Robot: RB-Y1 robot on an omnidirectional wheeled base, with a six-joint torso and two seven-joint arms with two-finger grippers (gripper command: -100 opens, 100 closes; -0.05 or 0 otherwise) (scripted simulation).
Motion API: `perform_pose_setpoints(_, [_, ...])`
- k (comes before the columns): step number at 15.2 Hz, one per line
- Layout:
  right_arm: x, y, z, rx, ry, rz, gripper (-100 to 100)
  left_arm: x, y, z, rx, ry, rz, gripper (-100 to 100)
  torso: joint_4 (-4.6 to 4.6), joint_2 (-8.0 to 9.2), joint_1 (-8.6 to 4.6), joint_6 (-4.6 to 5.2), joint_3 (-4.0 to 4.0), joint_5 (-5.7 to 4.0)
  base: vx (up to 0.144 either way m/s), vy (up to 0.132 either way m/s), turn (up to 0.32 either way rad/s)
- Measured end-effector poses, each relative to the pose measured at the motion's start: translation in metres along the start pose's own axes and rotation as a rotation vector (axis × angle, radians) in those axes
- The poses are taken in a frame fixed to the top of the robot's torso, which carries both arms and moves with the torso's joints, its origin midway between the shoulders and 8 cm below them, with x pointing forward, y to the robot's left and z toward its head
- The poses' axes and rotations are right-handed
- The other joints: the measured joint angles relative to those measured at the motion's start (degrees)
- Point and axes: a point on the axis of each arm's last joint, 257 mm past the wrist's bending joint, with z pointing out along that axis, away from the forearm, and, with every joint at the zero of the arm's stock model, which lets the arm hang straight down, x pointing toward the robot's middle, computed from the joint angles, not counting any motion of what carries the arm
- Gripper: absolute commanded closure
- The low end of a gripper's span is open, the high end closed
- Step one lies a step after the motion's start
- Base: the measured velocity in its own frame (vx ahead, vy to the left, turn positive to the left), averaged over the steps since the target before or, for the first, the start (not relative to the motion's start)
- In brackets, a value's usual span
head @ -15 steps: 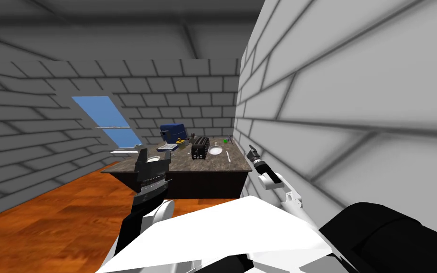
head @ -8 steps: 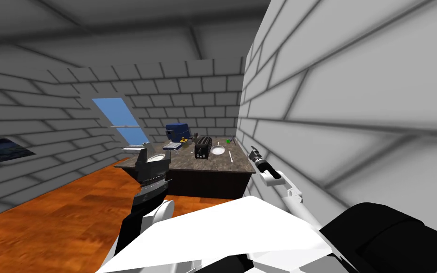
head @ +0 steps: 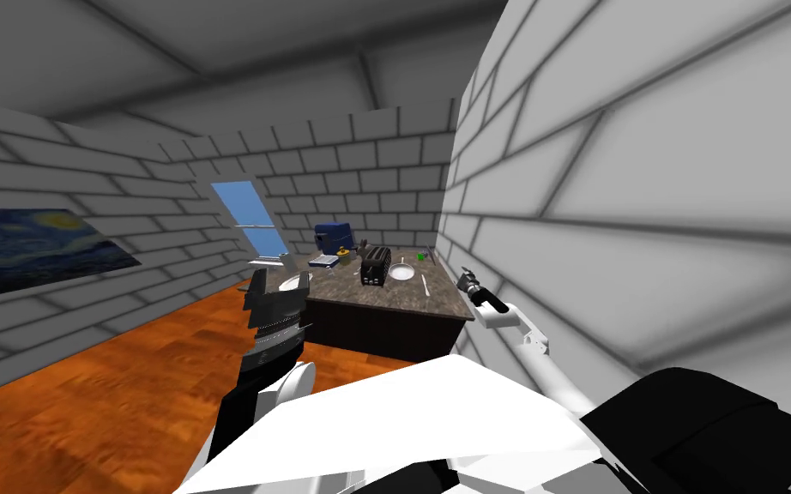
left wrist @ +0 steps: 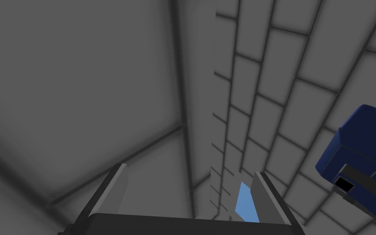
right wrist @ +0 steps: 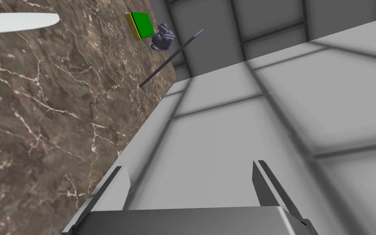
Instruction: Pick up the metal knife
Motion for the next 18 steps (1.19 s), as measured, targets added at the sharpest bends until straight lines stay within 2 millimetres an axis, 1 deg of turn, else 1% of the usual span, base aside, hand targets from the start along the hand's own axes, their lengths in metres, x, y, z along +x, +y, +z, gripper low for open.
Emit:
perform_pose_setpoints(2, [-0.008, -0.005, 0.001, 0.025, -0.027, 0.019, -100, 0.000, 0.000, 0.000, 0.000, 0.000, 0.000, 0, 0.00, 0.03, -0.01, 0.04, 0.01, 0.00, 0.005, 0.008, 0.118])
perform_pose_setpoints(4, [-0.025, -0.005, 0.005, 0.045, -0.071, 0.051, -100, 0.000, 0.000, 0.000, 0.000, 0.000, 0.000, 0, 0.00, 0.01, 0.01, 0.00, 0.00, 0.01, 0.008, 0.008, 0.156])
perform_pose_setpoints(5, [-0.031, -0.008, 0.007, 0.060, -0.090, 0.065, -100, 0.000, 0.000, 0.000, 0.000, 0.000, 0.000, 0, 0.00, 0.01, 0.00, 0.03, 0.01, 0.00, 0.006, 0.002, -0.020])
perform_pose_setpoints(7, [-0.041, -0.011, 0.010, 0.080, -0.126, 0.088, -100, 0.000, 0.000, 0.000, 0.000, 0.000, 0.000, 0, 0.01, 0.01, 0.01, -0.02, 0.01, 0.00, 0.007, 0.011, 0.225])
perform_pose_setpoints(9, [-0.058, -0.015, 0.012, 0.108, -0.173, 0.123, -100, 0.000, 0.000, 0.000, 0.000, 0.000, 0.000, 0, 0.00, 0.01, 0.00, 0.03, 0.00, 0.00, 0.008, 0.008, 0.156])
perform_pose_setpoints(11, [-0.081, -0.014, 0.012, 0.127, -0.227, 0.166, -100, 0.000, 0.000, 0.000, 0.000, 0.000, 0.000, 0, 0.00, 0.00, 0.00, 0.01, 0.00, 0.00, 0.009, 0.006, 0.147])
perform_pose_setpoints(13, [-0.092, -0.018, 0.012, 0.151, -0.264, 0.195, -100, 0.000, 0.000, 0.000, 0.000, 0.000, 0.000, 0, 0.00, 0.02, -0.02, 0.06, 0.01, -0.01, 0.006, 0.006, 0.090])
perform_pose_setpoints(15, [-0.110, -0.018, 0.012, 0.165, -0.314, 0.239, -100, 0.000, 0.000, 0.000, 0.000, 0.000, 0.000, 0, 0.00, 0.01, 0.01, -0.01, 0.00, 0.00, 0.008, 0.005, 0.176])
perform_pose_setpoints(17, [-0.119, -0.024, 0.009, 0.187, -0.350, 0.265, -100, 0.000, 0.000, 0.000, 0.000, 0.000, 0.000, 0, 0.00, 0.03, -0.02, 0.06, 0.02, 0.00, 0.006, 0.004, 0.082])
perform_pose_setpoints(18, [-0.129, -0.023, 0.010, 0.193, -0.375, 0.286, -100, 0.000, 0.000, 0.000, 0.000, 0.000, 0.000, 0, 0.01, 0.02, -0.01, -0.01, 0.01, 0.00, 0.009, 0.008, 0.252])
